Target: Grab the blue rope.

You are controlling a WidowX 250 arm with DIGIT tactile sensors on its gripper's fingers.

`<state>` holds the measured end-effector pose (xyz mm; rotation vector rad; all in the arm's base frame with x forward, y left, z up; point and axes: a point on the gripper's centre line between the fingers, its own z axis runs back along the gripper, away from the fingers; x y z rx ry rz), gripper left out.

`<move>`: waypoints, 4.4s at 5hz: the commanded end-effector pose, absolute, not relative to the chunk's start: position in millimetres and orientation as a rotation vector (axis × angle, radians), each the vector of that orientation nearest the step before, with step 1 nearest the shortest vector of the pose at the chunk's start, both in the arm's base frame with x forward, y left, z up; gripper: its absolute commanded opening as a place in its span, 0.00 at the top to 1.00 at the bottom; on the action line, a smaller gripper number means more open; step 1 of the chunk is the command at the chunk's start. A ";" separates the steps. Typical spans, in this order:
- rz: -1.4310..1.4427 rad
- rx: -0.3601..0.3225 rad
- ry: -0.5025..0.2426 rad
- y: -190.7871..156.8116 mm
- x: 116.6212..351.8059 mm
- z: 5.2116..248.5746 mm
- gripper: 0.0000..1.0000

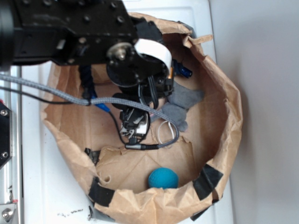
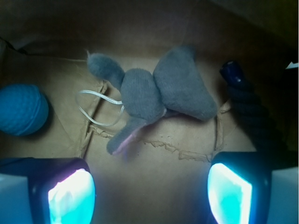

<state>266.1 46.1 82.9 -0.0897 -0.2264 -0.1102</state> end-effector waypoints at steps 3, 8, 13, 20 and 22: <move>-0.117 -0.074 -0.262 48.9 271.2 92.4 0.00; -0.110 0.062 -0.170 97.6 316.3 90.9 0.00; -0.321 -0.059 -0.088 110.0 301.7 104.1 0.00; -0.280 0.051 -0.207 125.1 260.4 85.6 0.00; -0.284 0.061 -0.169 128.9 272.3 76.6 0.00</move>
